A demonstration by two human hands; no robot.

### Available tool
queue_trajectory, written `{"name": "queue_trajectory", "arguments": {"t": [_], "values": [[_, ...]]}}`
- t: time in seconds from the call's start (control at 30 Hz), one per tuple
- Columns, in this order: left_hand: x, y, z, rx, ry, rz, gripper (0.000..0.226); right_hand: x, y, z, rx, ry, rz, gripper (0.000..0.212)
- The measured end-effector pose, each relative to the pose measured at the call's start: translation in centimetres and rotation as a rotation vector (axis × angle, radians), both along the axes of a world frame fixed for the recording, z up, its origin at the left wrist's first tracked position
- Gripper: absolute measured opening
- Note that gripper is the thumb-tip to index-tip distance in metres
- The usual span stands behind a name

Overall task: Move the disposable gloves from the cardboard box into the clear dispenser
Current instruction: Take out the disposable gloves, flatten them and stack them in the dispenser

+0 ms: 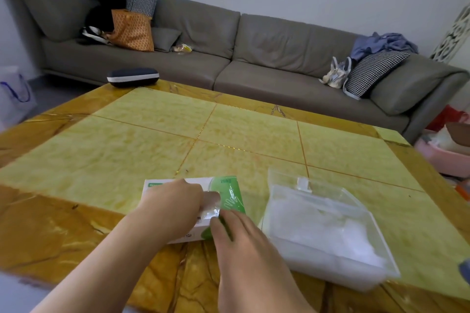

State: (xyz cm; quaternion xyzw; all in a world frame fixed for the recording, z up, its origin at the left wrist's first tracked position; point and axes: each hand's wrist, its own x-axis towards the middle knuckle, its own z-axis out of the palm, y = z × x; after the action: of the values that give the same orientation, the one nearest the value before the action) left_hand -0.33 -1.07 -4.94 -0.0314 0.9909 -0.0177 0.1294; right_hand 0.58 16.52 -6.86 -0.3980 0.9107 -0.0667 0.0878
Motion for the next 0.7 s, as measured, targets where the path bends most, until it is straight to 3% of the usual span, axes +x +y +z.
{"name": "queue_trajectory", "arguments": {"t": [0.13, 0.33, 0.5, 0.57, 0.7], "values": [[-0.1, 0.6, 0.0, 0.037, 0.006, 0.069, 0.029, 0.1, 0.2, -0.1, -0.020, 0.009, 0.010, 0.080], [-0.1, -0.9, -0.9, 0.279, 0.189, 0.223, 0.033, 0.0, 0.2, 0.2, -0.007, 0.018, 0.006, 0.072], [-1.2, -1.3, -1.2, 0.107, 0.251, 0.217, 0.019, 0.0, 0.1, 0.1, 0.022, 0.007, -0.002, 0.077], [-1.5, -0.8, -1.2, 0.032, 0.230, 0.200, 0.040, 0.0, 0.1, 0.0, 0.025, 0.006, -0.002, 0.079], [-1.5, -0.3, -0.8, -0.001, 0.218, 0.183, 0.028, 0.1, 0.1, 0.2, 0.014, 0.009, -0.006, 0.077]]}}
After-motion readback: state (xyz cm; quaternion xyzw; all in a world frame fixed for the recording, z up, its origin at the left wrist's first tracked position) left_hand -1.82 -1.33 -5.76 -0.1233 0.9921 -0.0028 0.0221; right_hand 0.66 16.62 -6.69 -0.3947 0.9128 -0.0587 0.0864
